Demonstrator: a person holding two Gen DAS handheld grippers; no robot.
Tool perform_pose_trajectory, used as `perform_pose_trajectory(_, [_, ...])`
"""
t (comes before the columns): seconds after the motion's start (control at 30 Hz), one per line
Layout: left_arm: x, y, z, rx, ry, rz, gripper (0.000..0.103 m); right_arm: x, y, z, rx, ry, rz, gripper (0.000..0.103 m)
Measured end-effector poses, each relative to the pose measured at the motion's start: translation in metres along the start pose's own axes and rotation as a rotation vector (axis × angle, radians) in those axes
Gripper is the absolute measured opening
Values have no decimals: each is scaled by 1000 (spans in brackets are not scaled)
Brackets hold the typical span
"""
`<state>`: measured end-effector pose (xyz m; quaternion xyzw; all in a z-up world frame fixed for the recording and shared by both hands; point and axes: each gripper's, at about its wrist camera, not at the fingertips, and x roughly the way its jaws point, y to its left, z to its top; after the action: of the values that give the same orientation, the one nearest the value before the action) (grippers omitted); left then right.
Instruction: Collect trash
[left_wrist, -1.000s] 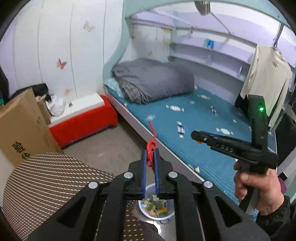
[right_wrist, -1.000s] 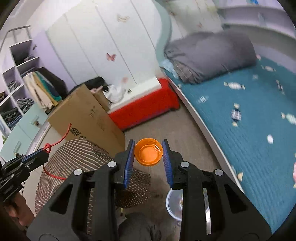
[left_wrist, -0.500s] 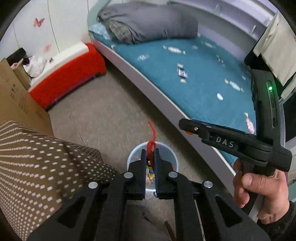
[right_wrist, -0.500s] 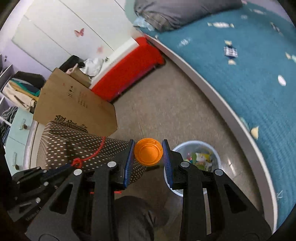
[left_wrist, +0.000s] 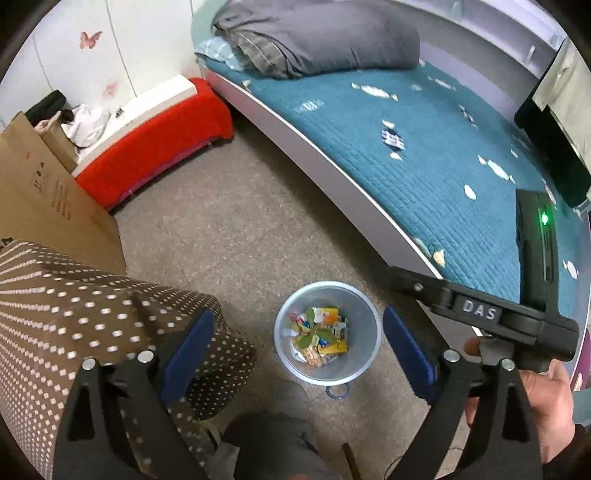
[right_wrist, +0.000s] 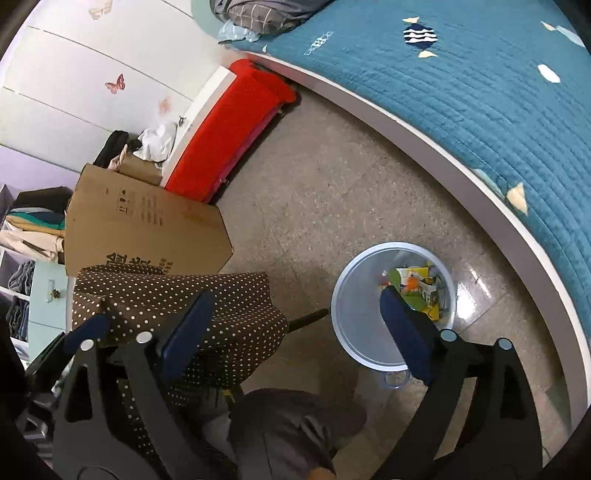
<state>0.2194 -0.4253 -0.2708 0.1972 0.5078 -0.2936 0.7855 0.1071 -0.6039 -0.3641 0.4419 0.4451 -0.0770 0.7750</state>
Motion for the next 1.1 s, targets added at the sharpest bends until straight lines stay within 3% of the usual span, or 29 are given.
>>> perform_pose_trajectory(0.2, [-44, 12, -13, -34, -76, 12, 93, -31, 19, -13, -46, -47, -48, 97])
perform_pose_trajectory(0.3, [-79, 17, -27, -47, -152, 33, 93, -46, 34, -21, -79, -71, -61, 97])
perform_pose_trajectory(0.67, [-203, 31, -96, -96, -413, 109, 96, -134, 144, -75, -314, -214, -73, 97])
perform_pose_trajectory(0.87, [-273, 43, -152, -135, -615, 256, 98, -192, 212, -127, -485, -339, -76, 97])
perform_pose_trajectory(1.1, [-329, 65, -205, -271, -695, 367, 99, -233, 275, -206, -684, -471, -61, 97])
